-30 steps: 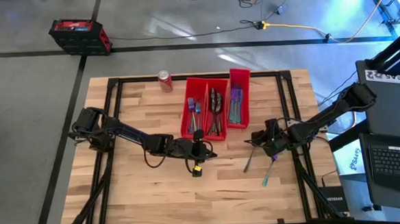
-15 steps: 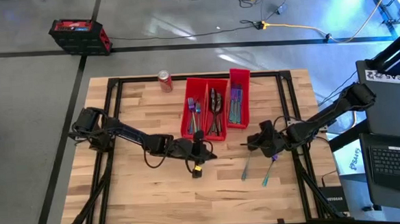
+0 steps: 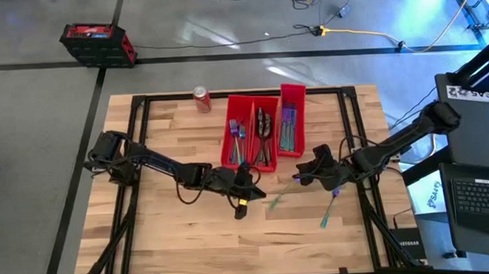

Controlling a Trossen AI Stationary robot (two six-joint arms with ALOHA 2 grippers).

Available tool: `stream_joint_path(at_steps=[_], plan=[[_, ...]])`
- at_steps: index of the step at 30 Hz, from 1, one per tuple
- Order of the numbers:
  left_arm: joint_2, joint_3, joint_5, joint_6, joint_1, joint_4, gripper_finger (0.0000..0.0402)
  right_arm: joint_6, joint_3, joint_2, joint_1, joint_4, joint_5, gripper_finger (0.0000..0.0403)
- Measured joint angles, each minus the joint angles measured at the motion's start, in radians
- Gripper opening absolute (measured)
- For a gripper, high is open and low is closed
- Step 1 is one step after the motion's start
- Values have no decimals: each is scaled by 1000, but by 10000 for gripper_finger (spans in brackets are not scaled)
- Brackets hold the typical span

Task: Sort silverware
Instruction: Put the purple fork into the left red bin

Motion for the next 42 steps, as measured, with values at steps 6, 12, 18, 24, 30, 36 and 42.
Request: stream_joint_path(at_steps=[6, 12, 18, 24, 30, 36, 42], plan=[[0, 0, 0, -6, -2, -4, 47, -2, 0, -15, 0, -23, 21, 0], [0, 0, 0, 1, -2, -30, 60, -2, 0, -15, 0, -21, 9, 0], [2, -2, -14, -47, -2, -82, 61, -2, 1, -15, 0, -20, 7, 0], [26, -12, -17, -89, -3, -76, 61, -3, 1, -15, 0, -21, 5, 0], [101, -13, 54, -109, -31, -77, 61, -6, 0, -15, 0, -35, -18, 0], [144, -13, 47, -131, -56, -67, 61, -27, 0, -15, -1, -110, -140, 1], [156, -13, -4, -198, -56, -51, 61, -26, 0, -11, -2, -119, -204, 28]])
